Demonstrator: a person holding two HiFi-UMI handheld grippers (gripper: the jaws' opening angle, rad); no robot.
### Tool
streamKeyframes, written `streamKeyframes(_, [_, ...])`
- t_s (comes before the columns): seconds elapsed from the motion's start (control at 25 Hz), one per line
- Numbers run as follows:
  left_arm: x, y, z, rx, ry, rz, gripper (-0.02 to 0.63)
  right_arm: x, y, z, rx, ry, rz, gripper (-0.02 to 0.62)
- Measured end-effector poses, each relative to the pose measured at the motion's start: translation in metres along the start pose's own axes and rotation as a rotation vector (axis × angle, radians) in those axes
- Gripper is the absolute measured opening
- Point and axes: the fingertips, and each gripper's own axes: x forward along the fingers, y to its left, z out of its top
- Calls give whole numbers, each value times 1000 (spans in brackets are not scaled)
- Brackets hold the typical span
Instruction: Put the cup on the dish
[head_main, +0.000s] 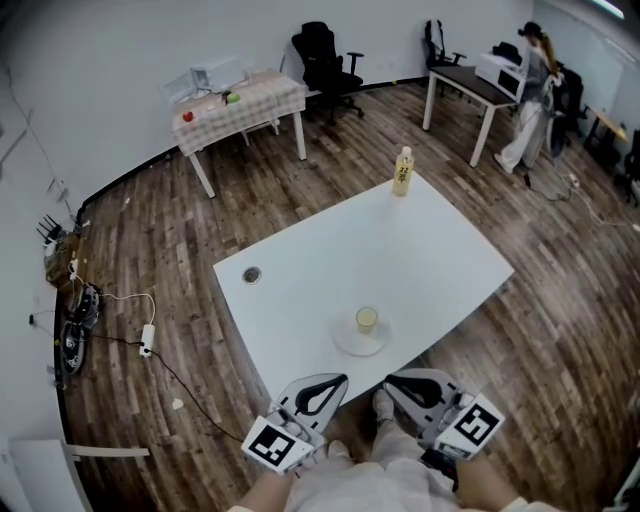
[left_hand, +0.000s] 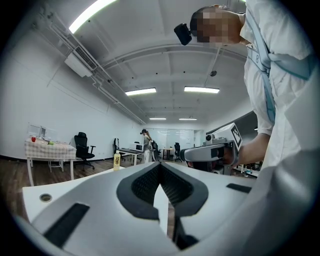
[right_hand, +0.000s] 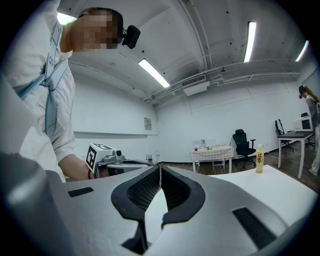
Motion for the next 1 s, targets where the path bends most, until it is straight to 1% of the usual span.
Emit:
streamKeyframes(0.28, [-17, -8, 3, -2, 0, -2, 0, -2, 20, -3, -11, 15, 2, 32])
streamKeyframes(0.6, [-39, -14, -1, -2, -4, 5, 0, 5, 42, -4, -22, 12, 30, 31])
streamKeyframes(1.0, [-53, -12, -4, -7, -8, 16, 0, 14, 55, -3, -43, 26, 54, 31])
